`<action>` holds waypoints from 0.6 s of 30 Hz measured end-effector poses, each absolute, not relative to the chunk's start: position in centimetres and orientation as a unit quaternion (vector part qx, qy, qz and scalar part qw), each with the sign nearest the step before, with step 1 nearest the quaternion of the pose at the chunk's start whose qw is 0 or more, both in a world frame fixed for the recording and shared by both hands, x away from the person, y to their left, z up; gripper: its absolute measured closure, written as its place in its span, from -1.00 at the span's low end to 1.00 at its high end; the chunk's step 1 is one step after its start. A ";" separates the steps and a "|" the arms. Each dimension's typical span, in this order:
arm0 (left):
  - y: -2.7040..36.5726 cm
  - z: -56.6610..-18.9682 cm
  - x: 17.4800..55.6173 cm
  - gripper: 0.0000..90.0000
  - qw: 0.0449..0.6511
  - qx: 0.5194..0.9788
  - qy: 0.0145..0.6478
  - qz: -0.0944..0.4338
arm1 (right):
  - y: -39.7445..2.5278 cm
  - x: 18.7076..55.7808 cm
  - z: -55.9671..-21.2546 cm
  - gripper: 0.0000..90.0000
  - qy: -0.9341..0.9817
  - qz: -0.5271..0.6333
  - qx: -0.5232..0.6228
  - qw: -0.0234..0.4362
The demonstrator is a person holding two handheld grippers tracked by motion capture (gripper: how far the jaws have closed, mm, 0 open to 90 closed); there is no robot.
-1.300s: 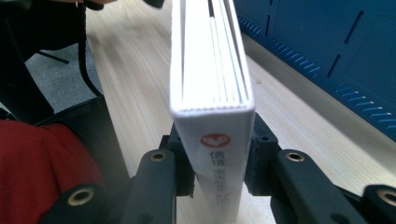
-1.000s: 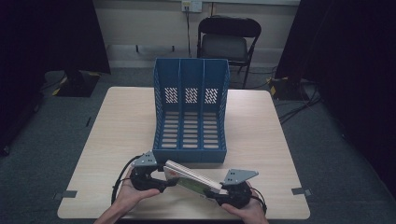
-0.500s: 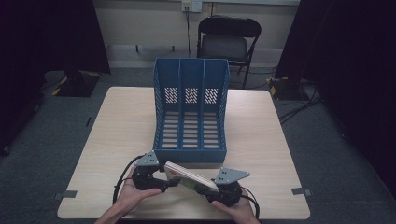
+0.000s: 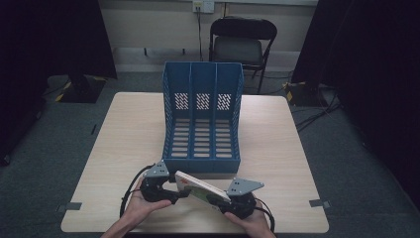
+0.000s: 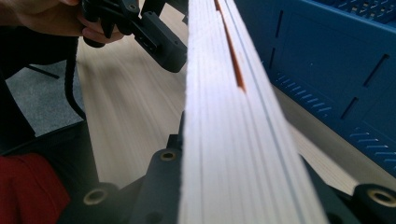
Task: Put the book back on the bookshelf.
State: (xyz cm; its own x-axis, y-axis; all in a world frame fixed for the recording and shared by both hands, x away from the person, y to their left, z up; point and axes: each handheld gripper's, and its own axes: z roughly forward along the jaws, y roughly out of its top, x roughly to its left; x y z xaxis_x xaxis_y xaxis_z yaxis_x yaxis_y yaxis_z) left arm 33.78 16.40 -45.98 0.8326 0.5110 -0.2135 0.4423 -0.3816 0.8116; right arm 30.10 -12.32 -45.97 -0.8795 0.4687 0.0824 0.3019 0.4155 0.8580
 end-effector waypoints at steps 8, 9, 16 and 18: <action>16.7 -45.8 33.3 -0.23 0.456 0.839 0.292 0.056 | -12.2 29.9 -45.8 0.69 0.841 0.482 0.231 0.083; 16.9 -45.8 33.3 -0.25 0.454 0.840 0.292 0.056 | -12.3 30.0 -45.8 0.69 0.840 0.483 0.234 0.079; 18.6 -45.8 33.6 -0.32 0.422 0.845 0.322 0.065 | -12.8 29.9 -45.7 0.69 0.838 0.484 0.241 0.070; 18.9 -46.0 33.8 -0.35 0.415 0.846 0.332 0.049 | -12.9 29.8 -45.6 0.69 0.837 0.484 0.243 0.070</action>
State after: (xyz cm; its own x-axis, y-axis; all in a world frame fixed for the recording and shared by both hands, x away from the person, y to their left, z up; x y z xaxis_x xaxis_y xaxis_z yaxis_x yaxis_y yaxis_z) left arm 33.78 18.91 -46.02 0.7748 0.6020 -0.1929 0.5208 -0.4349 0.7346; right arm 29.83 -12.88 -45.63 -0.8720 0.4752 0.1176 0.3389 0.4126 0.8455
